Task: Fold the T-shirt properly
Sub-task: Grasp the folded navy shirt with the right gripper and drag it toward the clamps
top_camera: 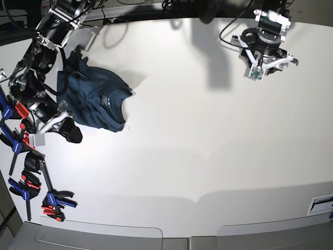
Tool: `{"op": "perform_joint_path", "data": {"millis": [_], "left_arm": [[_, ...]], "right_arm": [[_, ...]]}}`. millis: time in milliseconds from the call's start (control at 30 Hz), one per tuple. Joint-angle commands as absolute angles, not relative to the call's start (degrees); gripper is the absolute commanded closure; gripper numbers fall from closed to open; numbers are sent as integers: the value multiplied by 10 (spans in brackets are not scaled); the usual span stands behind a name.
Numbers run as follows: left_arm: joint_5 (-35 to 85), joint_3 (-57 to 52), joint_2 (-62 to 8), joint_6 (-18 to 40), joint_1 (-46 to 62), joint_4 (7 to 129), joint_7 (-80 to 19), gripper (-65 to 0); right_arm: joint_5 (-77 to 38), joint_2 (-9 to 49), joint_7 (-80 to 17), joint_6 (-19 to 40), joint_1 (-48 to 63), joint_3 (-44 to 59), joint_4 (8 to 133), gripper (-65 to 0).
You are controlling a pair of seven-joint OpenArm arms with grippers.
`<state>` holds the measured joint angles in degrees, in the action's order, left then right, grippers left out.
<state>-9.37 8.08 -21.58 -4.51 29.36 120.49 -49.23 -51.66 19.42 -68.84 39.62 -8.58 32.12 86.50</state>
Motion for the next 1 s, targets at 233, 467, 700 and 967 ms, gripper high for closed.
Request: {"op": "perform_joint_path", "data": {"millis": [233, 467, 700, 967], "left_arm": [[-99, 79, -219, -51, 294, 1216, -476, -262], [-99, 79, -219, -51, 294, 1216, -474, -262], [-99, 79, -219, -51, 294, 1216, -474, -262], [-83, 79, -219, -50, 294, 1216, -466, -262]], "right_arm": [[-525, 316, -709, 400, -98, 150, 897, 0], [-496, 382, -746, 400, -98, 16, 897, 0], [-406, 418, -717, 400, -98, -70, 896, 0], [-303, 419, -646, 400, -98, -129, 886, 0]]}}
